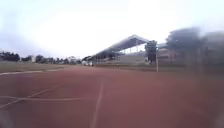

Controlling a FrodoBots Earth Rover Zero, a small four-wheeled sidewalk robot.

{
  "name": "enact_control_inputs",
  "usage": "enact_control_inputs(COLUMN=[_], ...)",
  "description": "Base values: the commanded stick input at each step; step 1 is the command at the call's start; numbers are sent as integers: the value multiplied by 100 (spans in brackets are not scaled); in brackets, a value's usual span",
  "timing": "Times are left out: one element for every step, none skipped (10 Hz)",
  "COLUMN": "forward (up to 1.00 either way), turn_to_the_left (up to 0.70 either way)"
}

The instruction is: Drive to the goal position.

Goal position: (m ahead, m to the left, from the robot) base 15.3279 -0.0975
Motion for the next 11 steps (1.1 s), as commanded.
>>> enact_control_inputs(forward=[70,70,70,70,70,70,70,70,70,70,70], turn_to_the_left=[0,0,0,0,0,0,0,0,0,0,0])
